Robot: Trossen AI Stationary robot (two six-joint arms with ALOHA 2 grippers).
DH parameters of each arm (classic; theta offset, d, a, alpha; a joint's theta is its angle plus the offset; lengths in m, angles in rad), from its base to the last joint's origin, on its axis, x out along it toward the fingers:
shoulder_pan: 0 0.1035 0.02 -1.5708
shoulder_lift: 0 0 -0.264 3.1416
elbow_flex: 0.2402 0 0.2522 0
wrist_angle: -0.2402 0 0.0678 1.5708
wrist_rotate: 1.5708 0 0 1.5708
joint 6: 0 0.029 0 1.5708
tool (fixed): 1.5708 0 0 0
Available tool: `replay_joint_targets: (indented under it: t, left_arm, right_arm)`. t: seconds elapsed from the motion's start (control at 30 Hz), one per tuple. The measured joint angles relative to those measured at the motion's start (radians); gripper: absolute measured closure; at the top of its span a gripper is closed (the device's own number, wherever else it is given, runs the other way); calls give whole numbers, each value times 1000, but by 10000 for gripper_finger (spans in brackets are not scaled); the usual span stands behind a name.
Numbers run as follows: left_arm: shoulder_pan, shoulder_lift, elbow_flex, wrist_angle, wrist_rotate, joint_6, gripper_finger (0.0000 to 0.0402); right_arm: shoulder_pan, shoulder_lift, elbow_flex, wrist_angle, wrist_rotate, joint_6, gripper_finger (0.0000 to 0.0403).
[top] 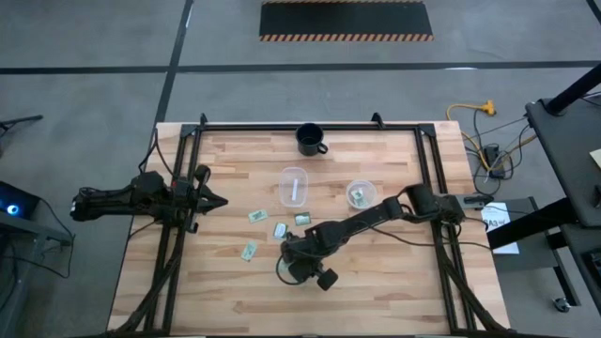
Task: Pick and place items into bin
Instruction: Put the white stevia packet into the right transparent bin
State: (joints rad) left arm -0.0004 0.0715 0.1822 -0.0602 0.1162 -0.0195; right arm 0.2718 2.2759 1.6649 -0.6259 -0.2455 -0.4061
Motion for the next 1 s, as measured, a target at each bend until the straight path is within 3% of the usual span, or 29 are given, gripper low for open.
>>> replay_joint_targets:
  t: [0.33,0.63,1.0]
  left_arm:
    - [0,0,0,0,0,0,401]
    - [0,0,0,0,0,0,401]
    - [0,0,0,0,0,0,401]
  right_arm:
    - [0,-16,-3,-3,167,126,394]
    - [-1,-36,-15,-21,250,188,394]
    - [-12,-157,-133,-27,446,292,395]
